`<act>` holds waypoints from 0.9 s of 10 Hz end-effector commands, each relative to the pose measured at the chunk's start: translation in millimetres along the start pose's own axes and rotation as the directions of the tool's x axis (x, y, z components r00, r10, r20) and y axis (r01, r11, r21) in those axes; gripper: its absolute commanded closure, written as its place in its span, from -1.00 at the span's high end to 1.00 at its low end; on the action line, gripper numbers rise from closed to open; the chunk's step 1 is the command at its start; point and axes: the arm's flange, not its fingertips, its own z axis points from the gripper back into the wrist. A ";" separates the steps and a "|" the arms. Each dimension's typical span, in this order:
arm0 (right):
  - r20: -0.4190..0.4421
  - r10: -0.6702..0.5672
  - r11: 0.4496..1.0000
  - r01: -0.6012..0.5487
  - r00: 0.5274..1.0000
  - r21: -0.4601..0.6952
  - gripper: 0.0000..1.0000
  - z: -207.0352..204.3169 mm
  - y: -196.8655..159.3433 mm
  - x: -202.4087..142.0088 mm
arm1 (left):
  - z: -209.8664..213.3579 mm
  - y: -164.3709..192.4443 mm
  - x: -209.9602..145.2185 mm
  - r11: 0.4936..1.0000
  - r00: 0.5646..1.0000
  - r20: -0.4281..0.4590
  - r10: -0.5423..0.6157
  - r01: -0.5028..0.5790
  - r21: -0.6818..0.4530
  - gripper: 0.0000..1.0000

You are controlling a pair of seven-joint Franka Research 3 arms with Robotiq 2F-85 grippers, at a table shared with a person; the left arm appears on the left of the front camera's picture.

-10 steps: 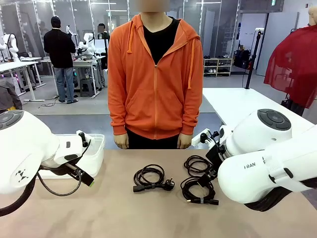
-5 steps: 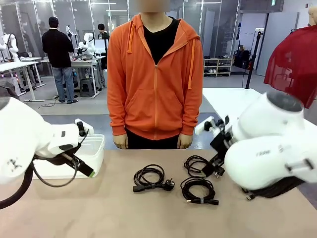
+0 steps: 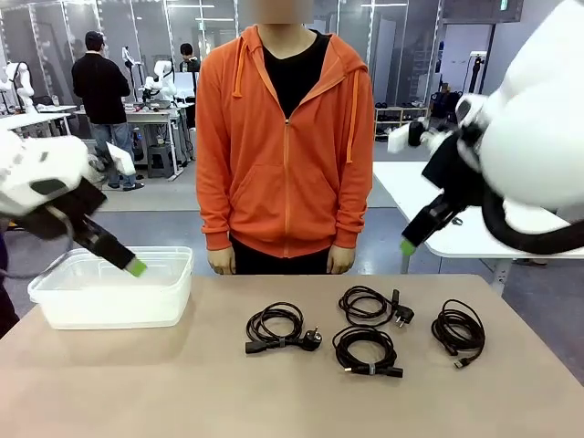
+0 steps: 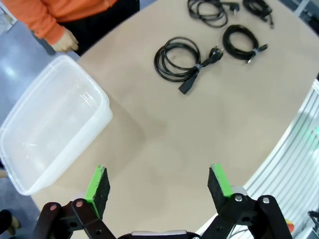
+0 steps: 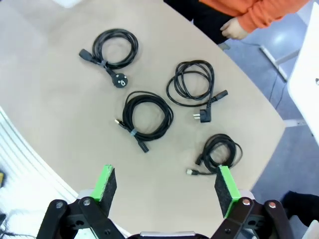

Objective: Organize and store the cables.
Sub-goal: Place the Power Cable into the Organizing box.

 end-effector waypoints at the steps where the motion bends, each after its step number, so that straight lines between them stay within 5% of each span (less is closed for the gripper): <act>1: -0.001 0.029 0.998 -0.029 1.000 -0.048 1.00 29.9 -15.2 0.5 | 43.8 -4.9 2.7 0.997 0.997 0.015 -0.069 0.069 0.024 1.00; 6: 0.121 0.010 0.999 -0.015 0.993 0.037 1.00 117.8 -82.2 -73.3 | 156.5 -5.5 -74.7 0.989 0.981 0.157 -0.117 0.101 0.109 1.00; 9: 0.144 -0.069 0.997 0.062 0.987 0.048 1.00 111.5 -119.4 -120.9 | 182.7 5.0 -110.0 0.983 0.982 0.179 -0.059 0.026 0.183 1.00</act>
